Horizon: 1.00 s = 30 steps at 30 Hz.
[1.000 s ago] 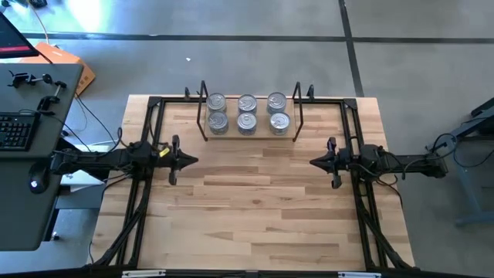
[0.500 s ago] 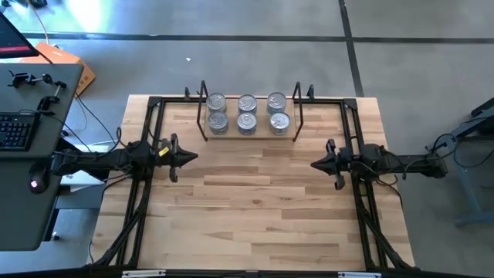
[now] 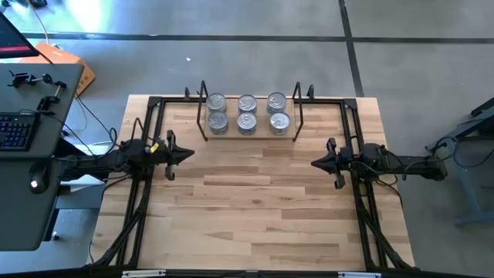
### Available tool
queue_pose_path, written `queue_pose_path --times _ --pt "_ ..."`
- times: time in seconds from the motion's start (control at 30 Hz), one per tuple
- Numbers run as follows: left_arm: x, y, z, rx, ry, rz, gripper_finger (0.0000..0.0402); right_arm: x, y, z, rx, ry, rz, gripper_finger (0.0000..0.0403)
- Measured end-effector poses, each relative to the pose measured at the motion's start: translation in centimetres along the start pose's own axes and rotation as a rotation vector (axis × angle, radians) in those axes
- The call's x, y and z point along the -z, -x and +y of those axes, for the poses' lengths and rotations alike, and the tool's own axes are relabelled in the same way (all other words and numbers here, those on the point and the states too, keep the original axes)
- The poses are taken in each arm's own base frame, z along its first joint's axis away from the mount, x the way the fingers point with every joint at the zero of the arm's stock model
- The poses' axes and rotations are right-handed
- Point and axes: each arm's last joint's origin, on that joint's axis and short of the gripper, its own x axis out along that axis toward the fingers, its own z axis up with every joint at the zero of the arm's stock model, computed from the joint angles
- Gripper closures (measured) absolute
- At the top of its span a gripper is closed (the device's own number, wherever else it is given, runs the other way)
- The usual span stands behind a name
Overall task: Stack canned seafood by type on shelf
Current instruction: Return to Home Position
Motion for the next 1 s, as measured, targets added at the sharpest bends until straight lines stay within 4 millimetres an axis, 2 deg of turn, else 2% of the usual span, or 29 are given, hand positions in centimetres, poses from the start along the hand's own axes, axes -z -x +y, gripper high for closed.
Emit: queue_pose_path --times 0.2,1.0 --pt "0.29 -0.08 0.14 -0.024 0.023 0.020 0.0401 0.17 -0.08 -0.05 0.006 0.082 0.020 0.0400" --pt "0.36 -0.14 0.09 -0.020 0.040 0.029 0.0401 0.16 -0.08 -0.06 0.011 0.076 0.019 0.0400"
